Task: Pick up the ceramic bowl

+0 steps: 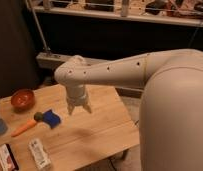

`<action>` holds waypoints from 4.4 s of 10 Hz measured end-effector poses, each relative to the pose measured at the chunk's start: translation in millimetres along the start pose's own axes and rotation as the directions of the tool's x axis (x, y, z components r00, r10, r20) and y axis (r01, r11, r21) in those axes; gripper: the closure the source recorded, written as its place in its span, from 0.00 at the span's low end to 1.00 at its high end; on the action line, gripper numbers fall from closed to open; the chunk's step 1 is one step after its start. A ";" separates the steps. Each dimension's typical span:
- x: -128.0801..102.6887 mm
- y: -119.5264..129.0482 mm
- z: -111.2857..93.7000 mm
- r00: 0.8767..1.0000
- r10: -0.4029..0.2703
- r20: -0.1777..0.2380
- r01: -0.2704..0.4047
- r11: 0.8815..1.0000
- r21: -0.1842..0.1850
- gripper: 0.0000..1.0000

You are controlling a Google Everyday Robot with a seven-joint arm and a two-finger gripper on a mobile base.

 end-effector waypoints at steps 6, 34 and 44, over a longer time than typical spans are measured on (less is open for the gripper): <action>0.0 0.0 0.0 1.000 0.000 0.000 0.000 1.000 0.000 0.35; -164.4 323.3 -5.8 0.503 -0.830 0.240 0.852 0.523 0.023 0.35; -158.8 372.6 64.3 0.404 -0.894 0.193 0.915 0.392 -0.097 0.35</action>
